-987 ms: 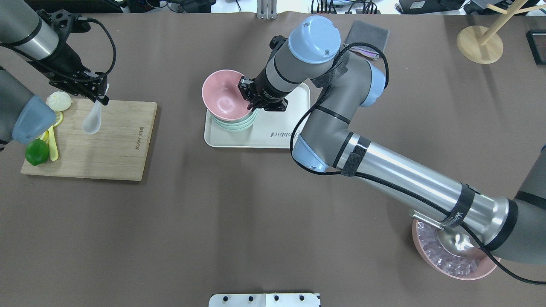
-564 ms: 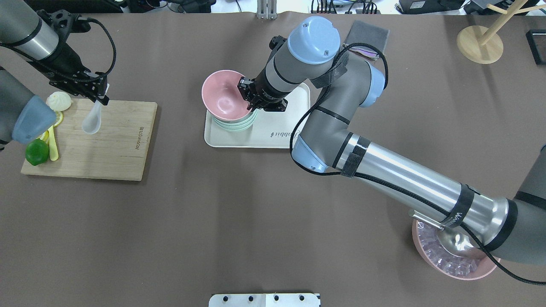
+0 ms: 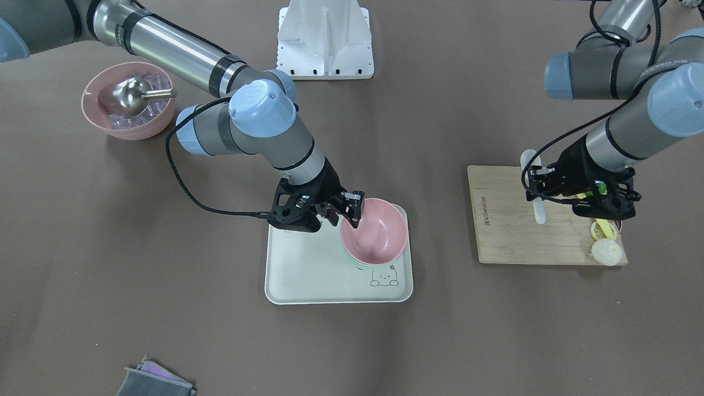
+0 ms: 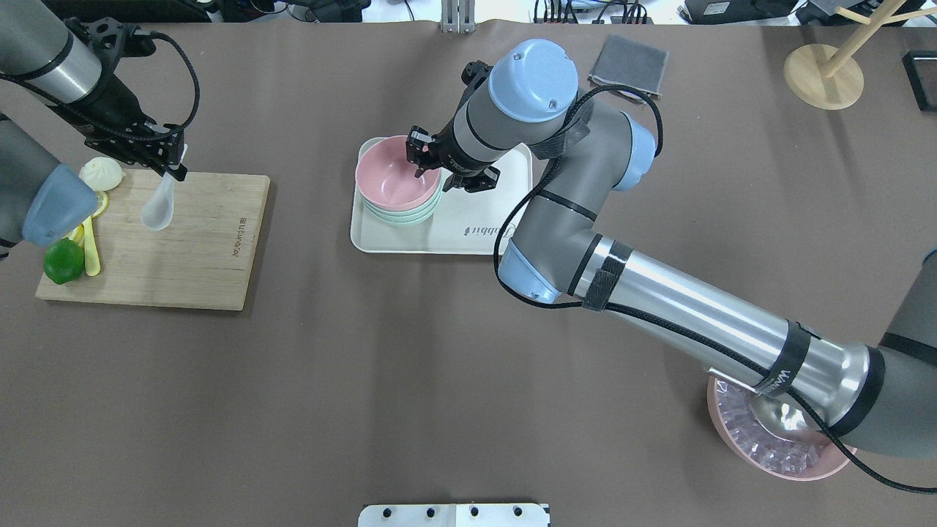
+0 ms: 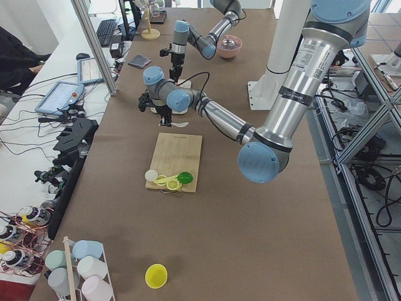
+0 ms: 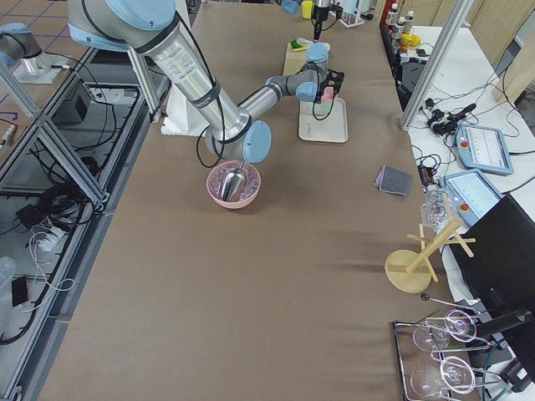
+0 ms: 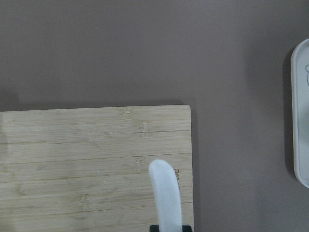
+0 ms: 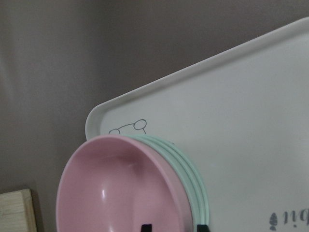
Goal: Stack pink bowl on green and place spoon
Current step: 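Open the right gripper and lift away while the left carries the spoon over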
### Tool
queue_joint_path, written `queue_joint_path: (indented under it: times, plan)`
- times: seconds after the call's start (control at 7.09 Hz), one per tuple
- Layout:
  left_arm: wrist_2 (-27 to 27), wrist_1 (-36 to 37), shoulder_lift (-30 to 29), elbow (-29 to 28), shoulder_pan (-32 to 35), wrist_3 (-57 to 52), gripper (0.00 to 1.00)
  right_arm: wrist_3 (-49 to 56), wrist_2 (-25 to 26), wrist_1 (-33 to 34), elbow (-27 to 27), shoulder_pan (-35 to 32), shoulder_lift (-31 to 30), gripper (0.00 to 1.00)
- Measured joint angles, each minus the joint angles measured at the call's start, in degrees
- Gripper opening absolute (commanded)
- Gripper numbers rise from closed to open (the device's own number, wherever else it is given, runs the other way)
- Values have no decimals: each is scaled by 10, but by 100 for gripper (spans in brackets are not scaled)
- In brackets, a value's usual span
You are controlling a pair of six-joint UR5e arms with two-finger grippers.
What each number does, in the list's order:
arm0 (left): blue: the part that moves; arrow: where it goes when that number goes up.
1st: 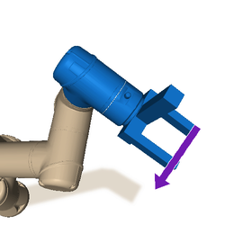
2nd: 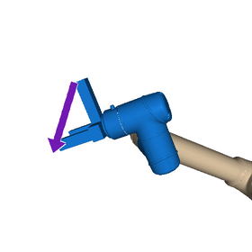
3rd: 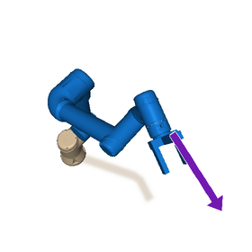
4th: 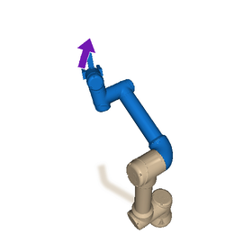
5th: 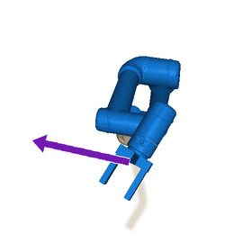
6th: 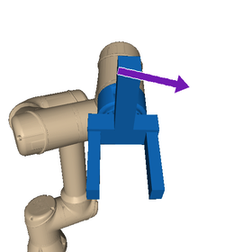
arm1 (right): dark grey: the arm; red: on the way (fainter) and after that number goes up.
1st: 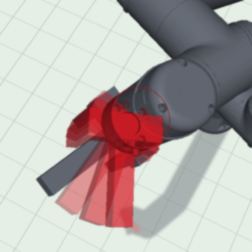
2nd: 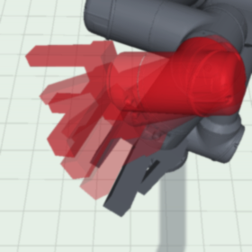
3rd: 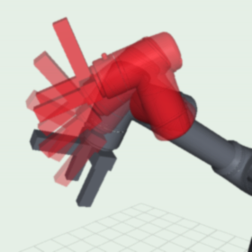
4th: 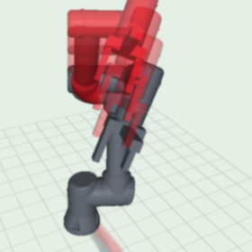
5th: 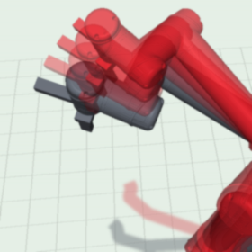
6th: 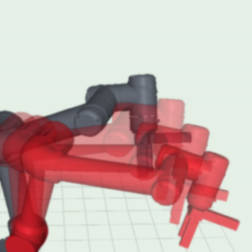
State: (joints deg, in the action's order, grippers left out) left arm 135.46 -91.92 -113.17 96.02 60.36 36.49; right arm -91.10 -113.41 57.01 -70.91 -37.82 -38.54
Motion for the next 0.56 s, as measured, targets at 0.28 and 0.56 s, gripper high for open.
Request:
queue_joint_path:
  times: [0.28, 0.56]
  plan:
    - [0, 0, -32, -10, -1, 13, 0, 9, -7, 0, -3, -11, -2, 100]
    - [1, -32, -106, -45, -10, 76, 0, 44, -73, 2, -6, -56, -14, 100]
